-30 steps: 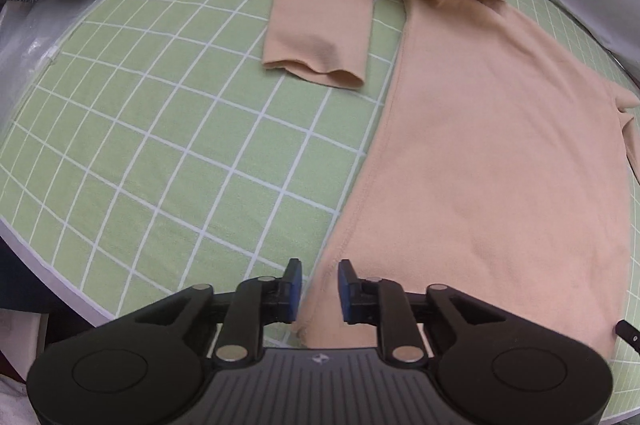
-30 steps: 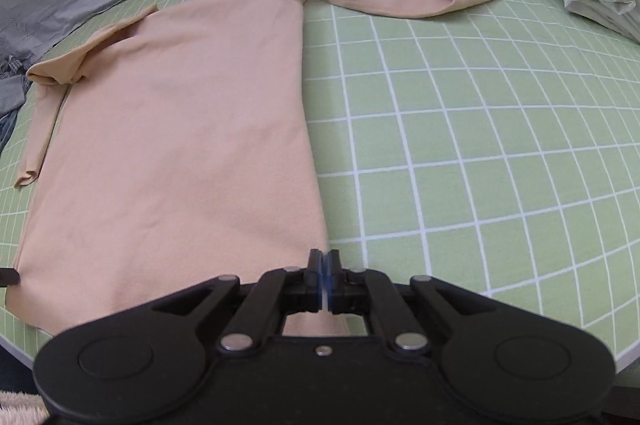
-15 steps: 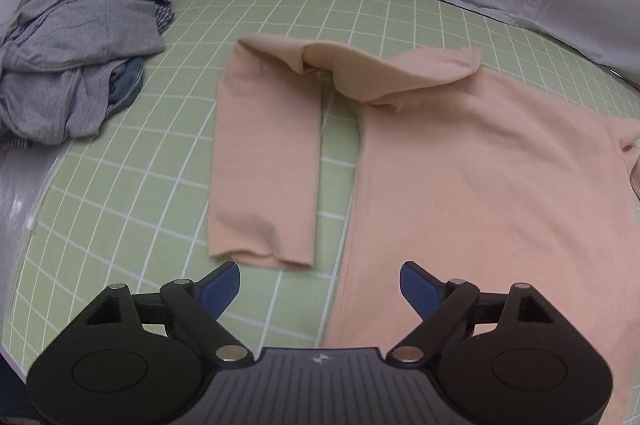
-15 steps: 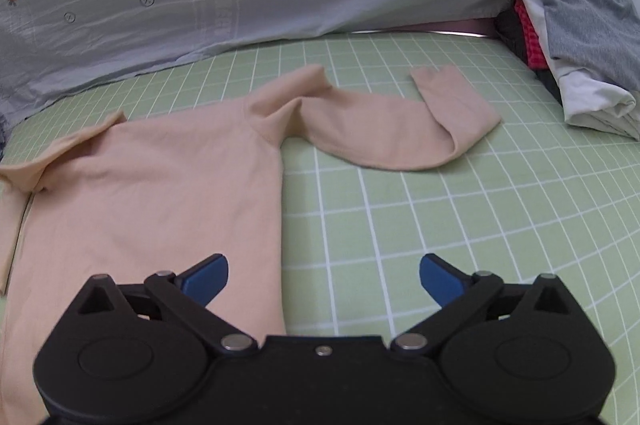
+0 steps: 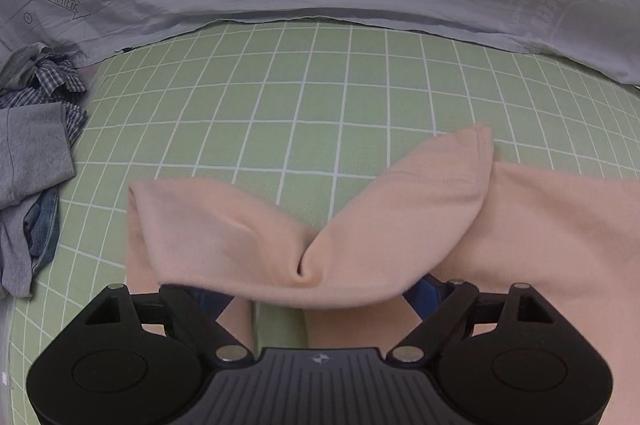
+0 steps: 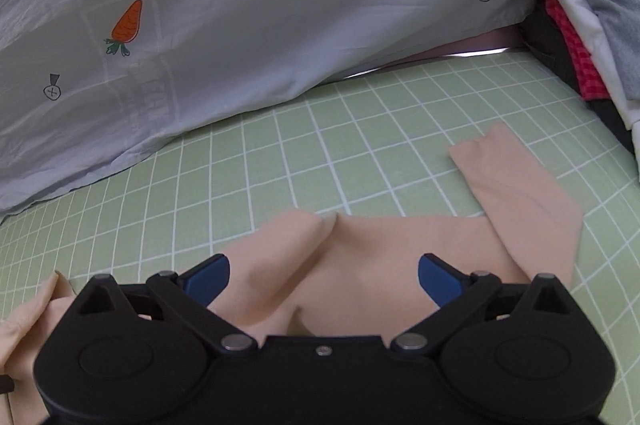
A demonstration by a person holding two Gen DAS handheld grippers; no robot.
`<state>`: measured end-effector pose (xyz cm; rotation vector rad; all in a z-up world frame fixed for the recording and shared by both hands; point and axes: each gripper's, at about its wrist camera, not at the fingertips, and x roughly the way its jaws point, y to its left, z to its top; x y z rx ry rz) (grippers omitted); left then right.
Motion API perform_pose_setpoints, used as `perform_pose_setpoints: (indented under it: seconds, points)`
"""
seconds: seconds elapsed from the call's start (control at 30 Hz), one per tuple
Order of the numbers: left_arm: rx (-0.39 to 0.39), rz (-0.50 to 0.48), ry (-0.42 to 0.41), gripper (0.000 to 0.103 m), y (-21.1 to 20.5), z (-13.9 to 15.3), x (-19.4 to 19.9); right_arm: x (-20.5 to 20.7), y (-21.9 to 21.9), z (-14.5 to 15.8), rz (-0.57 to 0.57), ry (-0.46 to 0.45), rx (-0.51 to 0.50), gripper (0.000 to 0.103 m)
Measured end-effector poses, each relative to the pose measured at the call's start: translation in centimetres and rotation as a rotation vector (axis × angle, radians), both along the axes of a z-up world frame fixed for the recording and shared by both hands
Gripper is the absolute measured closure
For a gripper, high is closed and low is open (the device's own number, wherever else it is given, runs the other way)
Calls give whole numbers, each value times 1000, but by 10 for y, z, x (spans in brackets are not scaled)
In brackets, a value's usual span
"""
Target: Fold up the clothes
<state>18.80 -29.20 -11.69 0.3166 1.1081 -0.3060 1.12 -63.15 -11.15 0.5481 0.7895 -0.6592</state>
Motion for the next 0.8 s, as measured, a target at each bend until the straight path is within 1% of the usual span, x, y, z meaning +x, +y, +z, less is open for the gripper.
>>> perform_pose_setpoints:
  seconds: [0.03, 0.07, 0.1, 0.13, 0.17, 0.2, 0.23, 0.33, 0.37, 0.43, 0.53, 0.57, 0.6, 0.63, 0.67, 0.7, 0.73, 0.77, 0.8]
  points:
    - [-14, 19, 5, 36, 1, 0, 3, 3, -3, -3, 3, -12, 32, 20]
    - [-29, 39, 9, 42, 3, -1, 5, 7, -6, -7, 6, -23, 65, 35]
    - [-59, 66, 10, 55, 7, 1, 7, 4, -5, -6, 7, -36, 69, 46]
    - [-94, 98, 6, 74, 12, 3, 8, 0, -3, -3, 9, -49, 66, 66]
    - [-118, 127, -3, 85, 16, 6, 8, -3, -1, 0, 10, -62, 63, 75]
    - [-151, 145, -10, 88, 22, 11, 7, -7, 1, 2, 11, -75, 61, 95]
    - [-185, 162, -16, 89, 28, 16, 5, -11, 3, 5, 12, -88, 58, 97]
    - [-293, 234, 3, 91, 52, 30, -2, -28, 10, 15, 14, -125, 47, 97]
    - [-330, 265, 19, 91, 61, 32, -7, -41, 16, 20, 9, -131, 39, 97]
    - [-402, 342, 78, 91, 82, 30, -17, -67, 28, 26, 3, -125, 29, 97]
    - [-397, 410, 165, 90, 101, 10, -33, -83, 37, 21, -9, -79, 29, 97]
    - [-367, 400, 177, 89, 101, 6, -38, -88, 40, 19, -13, -62, 29, 96]
    - [-336, 388, 189, 86, 101, 1, -44, -92, 43, 17, -17, -46, 29, 96]
    - [-313, 377, 185, 83, 99, 0, -49, -97, 46, 14, -21, -30, 29, 92]
    - [-292, 366, 180, 83, 97, 0, -54, -101, 49, 12, -25, -14, 29, 87]
    - [-286, 358, 177, 82, 96, 0, -57, -106, 52, 10, -28, 2, 29, 82]
    - [-285, 354, 175, 82, 95, 1, -58, -111, 55, 8, -32, 19, 30, 72]
    - [-284, 351, 174, 81, 95, 1, -59, -115, 58, 6, -36, 35, 30, 67]
    - [-276, 344, 169, 81, 94, 2, -59, -120, 61, 4, -40, 51, 30, 67]
